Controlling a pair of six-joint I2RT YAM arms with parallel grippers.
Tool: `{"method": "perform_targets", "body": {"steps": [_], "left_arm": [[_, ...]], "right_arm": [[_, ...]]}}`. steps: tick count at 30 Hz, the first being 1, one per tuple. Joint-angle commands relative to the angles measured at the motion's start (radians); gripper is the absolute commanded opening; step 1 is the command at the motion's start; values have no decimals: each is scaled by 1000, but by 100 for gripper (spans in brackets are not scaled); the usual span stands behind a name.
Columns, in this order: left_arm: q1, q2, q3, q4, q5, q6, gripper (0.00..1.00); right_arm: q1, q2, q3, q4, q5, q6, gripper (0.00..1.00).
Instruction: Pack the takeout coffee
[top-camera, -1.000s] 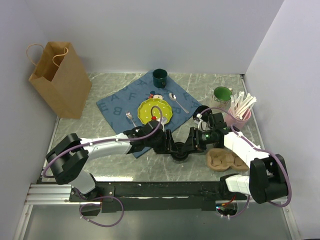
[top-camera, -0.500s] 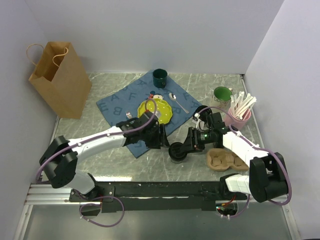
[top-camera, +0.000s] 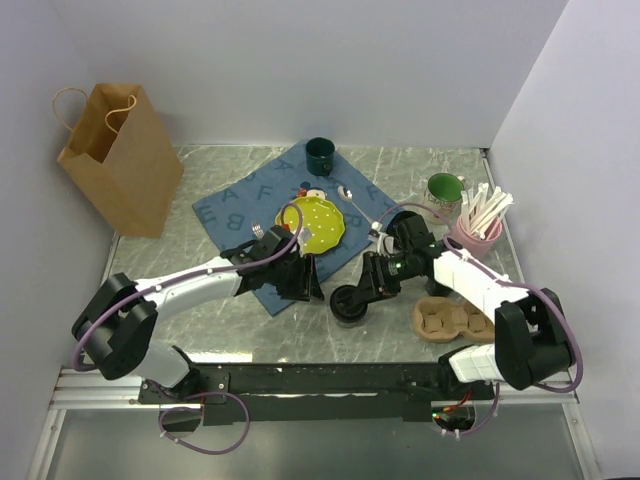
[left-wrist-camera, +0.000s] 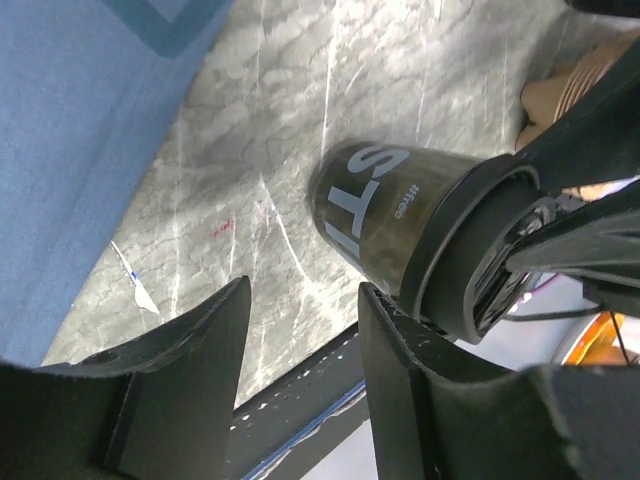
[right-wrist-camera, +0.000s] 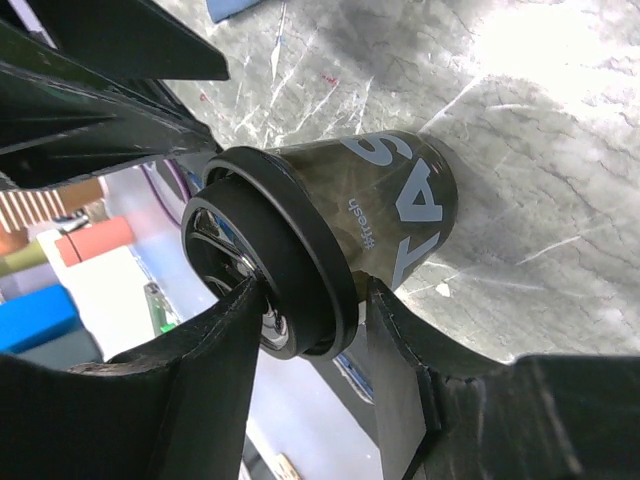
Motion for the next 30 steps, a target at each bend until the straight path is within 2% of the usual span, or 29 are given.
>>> {"method": "perform_targets", "body": {"steps": [1, 4, 7, 14, 19, 30], "left_arm": [[16, -76, -42, 132, 47, 14, 52], [48, -121, -70, 158, 63, 14, 53], [85, -158, -96, 221, 137, 11, 55], [87, -88, -95, 280, 251, 44, 52], [87, -63, -85, 271, 251, 69, 51], [87, -27, -85, 249, 232, 100, 49]], "right_arm": [[22, 37, 37, -55, 84, -65, 49], [49, 49, 43, -66, 94, -77, 49], [60, 57, 38, -72, 105, -88, 48], [89, 86, 55, -46, 67, -96, 47], [103, 126, 104, -70, 75, -110, 47], [106, 148, 97, -72, 79, -113, 46]]}}
